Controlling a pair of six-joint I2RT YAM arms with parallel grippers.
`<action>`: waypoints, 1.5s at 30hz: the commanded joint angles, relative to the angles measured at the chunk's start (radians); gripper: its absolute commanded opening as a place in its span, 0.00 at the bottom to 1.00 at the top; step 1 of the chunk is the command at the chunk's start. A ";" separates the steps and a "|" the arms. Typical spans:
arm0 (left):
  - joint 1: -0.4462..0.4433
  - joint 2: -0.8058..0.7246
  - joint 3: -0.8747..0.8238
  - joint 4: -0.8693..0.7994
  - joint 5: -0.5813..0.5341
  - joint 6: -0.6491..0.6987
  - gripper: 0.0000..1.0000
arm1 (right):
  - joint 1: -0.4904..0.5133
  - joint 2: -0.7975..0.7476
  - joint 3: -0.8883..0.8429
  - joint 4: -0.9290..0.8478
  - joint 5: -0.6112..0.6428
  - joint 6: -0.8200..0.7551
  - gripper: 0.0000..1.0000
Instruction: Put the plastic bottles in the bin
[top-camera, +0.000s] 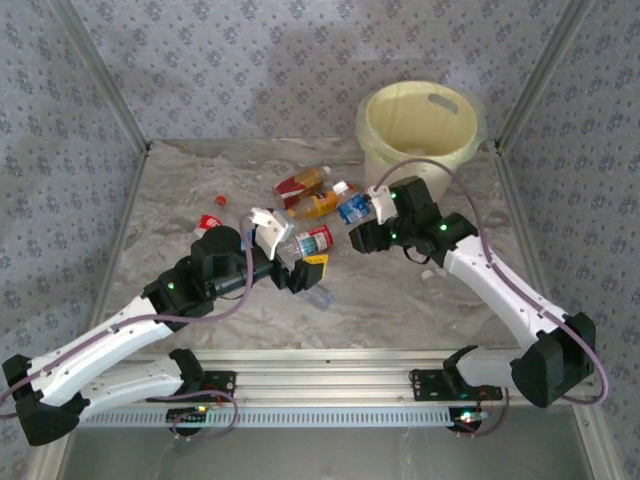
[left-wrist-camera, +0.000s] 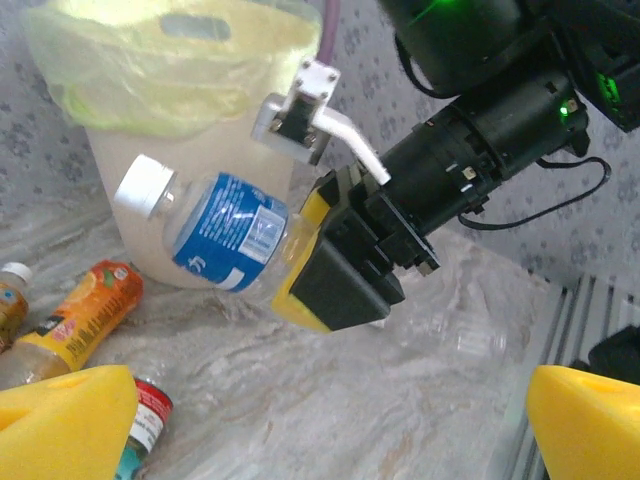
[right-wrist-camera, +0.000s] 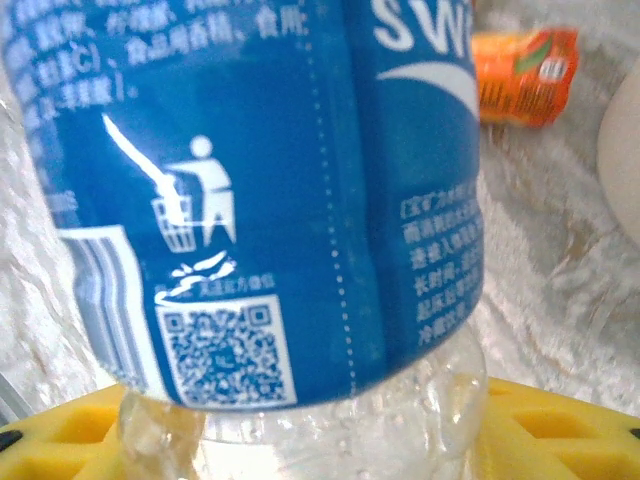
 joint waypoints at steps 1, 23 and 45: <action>-0.006 -0.018 0.001 0.133 -0.046 -0.038 1.00 | -0.033 -0.030 0.100 0.060 -0.058 0.029 0.60; -0.004 0.011 0.080 0.200 -0.154 -0.178 1.00 | -0.328 0.275 0.659 -0.015 0.043 0.100 0.58; -0.006 0.066 0.147 0.068 -0.145 -0.148 1.00 | -0.435 0.699 1.062 -0.357 0.043 0.025 0.61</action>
